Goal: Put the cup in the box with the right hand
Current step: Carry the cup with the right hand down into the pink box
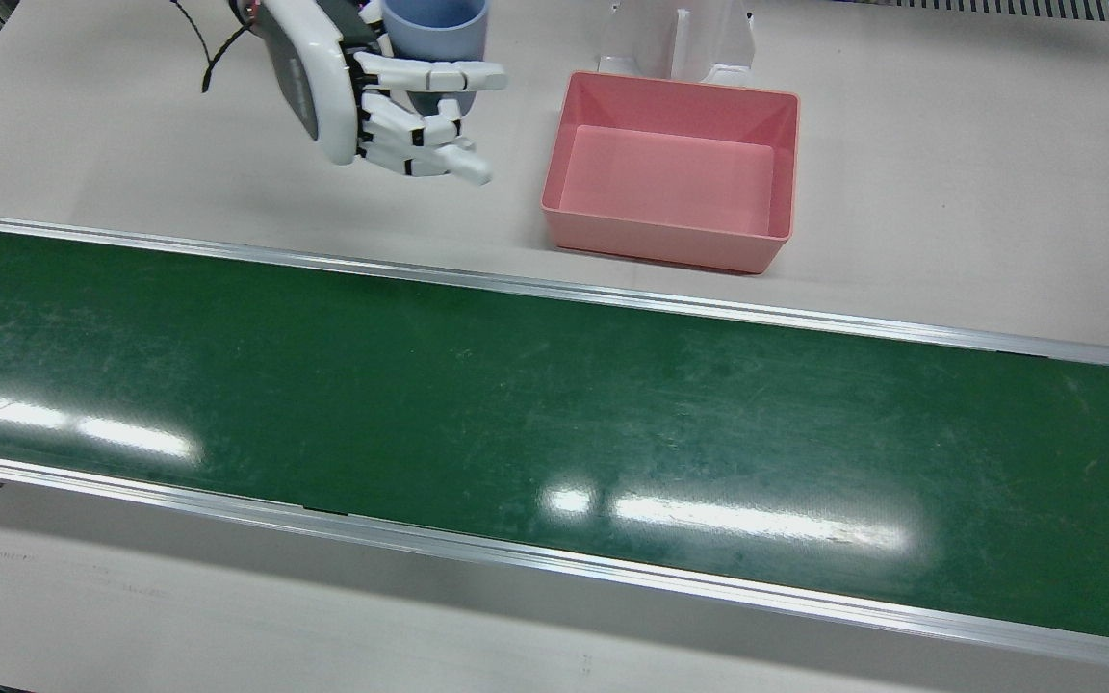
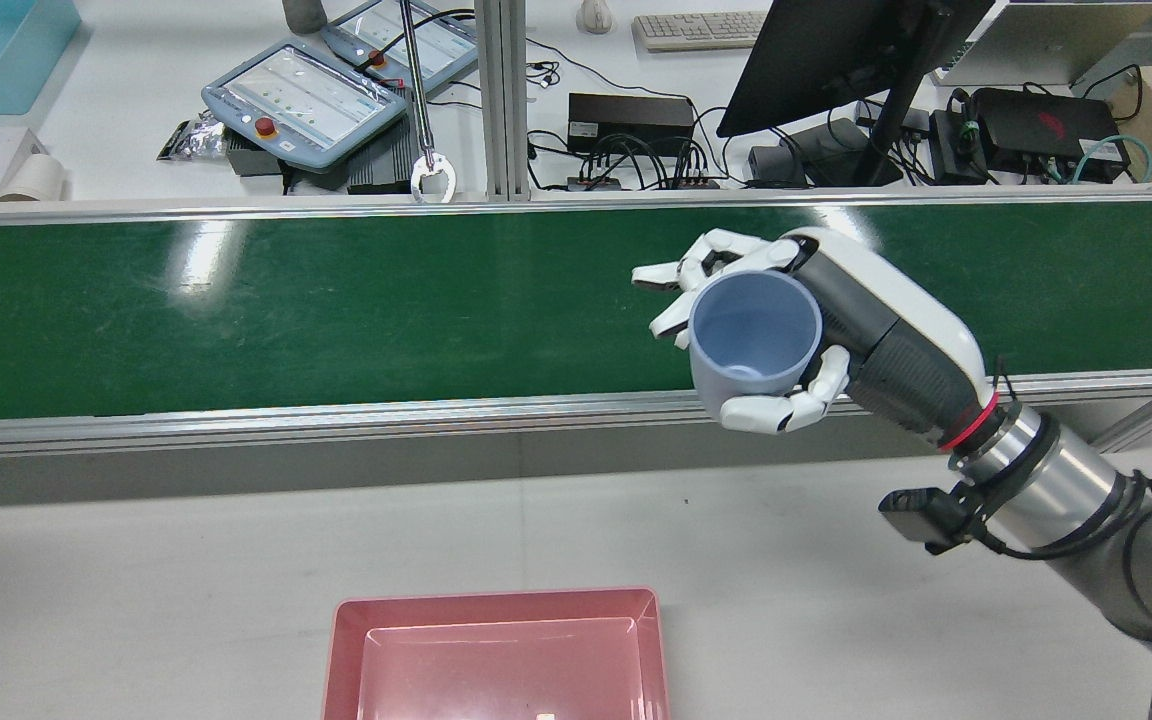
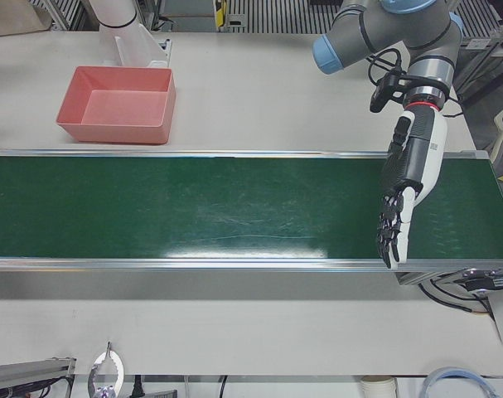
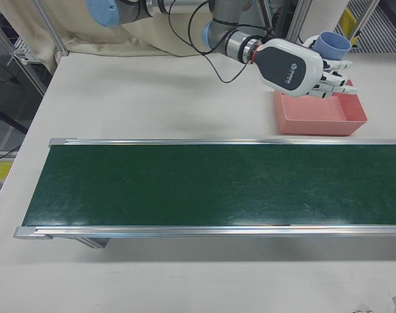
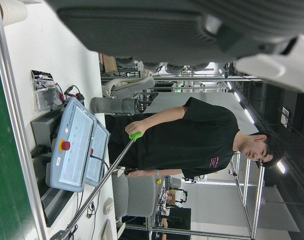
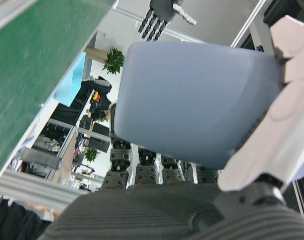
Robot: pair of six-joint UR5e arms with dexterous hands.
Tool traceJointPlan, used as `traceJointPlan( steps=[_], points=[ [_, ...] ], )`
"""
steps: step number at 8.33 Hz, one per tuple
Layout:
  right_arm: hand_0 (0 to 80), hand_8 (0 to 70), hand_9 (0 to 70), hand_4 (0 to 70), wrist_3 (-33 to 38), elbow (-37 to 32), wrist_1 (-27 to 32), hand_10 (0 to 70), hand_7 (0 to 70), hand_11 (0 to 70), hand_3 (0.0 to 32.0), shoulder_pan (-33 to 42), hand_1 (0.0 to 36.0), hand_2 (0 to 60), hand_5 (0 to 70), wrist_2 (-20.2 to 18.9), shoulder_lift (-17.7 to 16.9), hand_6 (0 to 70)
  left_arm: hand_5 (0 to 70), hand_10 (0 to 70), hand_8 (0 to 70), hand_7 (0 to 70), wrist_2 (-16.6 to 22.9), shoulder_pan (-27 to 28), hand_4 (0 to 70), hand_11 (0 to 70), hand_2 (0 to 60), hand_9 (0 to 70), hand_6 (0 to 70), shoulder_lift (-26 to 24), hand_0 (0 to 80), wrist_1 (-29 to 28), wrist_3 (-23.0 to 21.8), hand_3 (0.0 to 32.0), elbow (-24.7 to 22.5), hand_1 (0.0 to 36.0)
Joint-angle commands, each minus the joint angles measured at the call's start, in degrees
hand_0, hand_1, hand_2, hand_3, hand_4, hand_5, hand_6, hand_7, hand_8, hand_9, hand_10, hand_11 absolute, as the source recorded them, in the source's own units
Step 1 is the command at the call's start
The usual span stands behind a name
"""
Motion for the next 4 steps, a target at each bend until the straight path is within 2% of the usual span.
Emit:
traceJointPlan(
  steps=[1,2,3,4],
  points=[
    [47.8,37.6,63.0,36.6,-14.2,1.3,-0.1,28.8,70.0,42.4,0.0,-20.9,12.4,29.0,9.2,5.2,3.3,25.4,0.0,0.0,0.0,0.0,0.0,0.0,0.0,0.0,0.0,0.0,0.0,0.0,0.0,0.0,0.0,0.0,0.0,0.0],
    [45.5,16.5,32.8,24.3,-15.7,1.3,0.0,16.1,58.8,24.4,0.0,-23.8,10.6,19.3,5.8,6.2,3.2,14.8,0.0,0.0,0.0,0.0,0.0,0.0,0.0,0.0,0.0,0.0,0.0,0.0,0.0,0.0,0.0,0.0,0.0,0.0],
    [42.3,0.0,2.1,13.5,-15.4,1.3,0.0,4.3,16.9,7.5,0.0,-24.1,11.8,24.2,3.0,6.2,3.1,4.8,0.0,0.0,0.0,0.0,0.0,0.0,0.0,0.0,0.0,0.0,0.0,0.0,0.0,0.0,0.0,0.0,0.0,0.0],
    [43.9,0.0,1.0,14.9,-15.3,1.4,0.0,2.2,12.0,4.5,0.0,-24.2,10.2,17.4,2.7,6.2,2.7,3.7,0.0,0.0,0.0,0.0,0.0,0.0,0.0,0.0,0.0,0.0,0.0,-0.1,0.0,0.1,0.0,0.0,-0.1,0.0]
  ],
)
